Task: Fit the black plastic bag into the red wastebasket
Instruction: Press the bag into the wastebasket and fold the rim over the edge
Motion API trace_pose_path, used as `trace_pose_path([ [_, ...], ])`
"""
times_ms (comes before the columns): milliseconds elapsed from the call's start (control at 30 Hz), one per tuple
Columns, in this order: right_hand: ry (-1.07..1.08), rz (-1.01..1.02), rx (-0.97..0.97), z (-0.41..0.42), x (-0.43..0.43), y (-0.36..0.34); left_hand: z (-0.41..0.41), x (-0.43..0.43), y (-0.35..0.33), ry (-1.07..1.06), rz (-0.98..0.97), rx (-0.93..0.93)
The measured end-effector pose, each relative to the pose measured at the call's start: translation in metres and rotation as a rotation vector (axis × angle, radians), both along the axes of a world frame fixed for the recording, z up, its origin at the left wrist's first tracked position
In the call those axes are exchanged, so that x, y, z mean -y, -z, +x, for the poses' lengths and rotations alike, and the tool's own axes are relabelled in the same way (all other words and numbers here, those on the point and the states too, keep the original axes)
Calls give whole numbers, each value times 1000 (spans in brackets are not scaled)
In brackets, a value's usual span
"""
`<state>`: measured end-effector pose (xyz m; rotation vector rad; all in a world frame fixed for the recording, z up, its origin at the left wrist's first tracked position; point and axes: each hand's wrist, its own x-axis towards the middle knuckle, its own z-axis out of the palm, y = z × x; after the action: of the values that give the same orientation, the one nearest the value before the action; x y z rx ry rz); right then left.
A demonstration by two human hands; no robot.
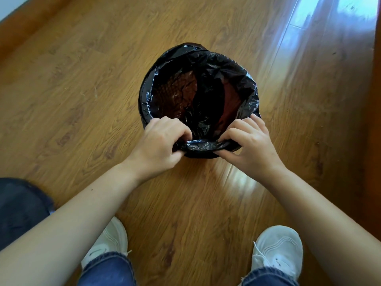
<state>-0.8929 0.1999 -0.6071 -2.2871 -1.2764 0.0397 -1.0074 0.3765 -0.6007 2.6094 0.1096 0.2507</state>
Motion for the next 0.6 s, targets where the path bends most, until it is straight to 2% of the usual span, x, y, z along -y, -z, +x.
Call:
trace_pose_path([
  [167, 33, 54, 15, -13, -13, 3, 3, 17, 1, 35, 9, -3],
  [600, -39, 6, 66, 1, 6, -5, -1, 6, 3, -28, 35, 40],
])
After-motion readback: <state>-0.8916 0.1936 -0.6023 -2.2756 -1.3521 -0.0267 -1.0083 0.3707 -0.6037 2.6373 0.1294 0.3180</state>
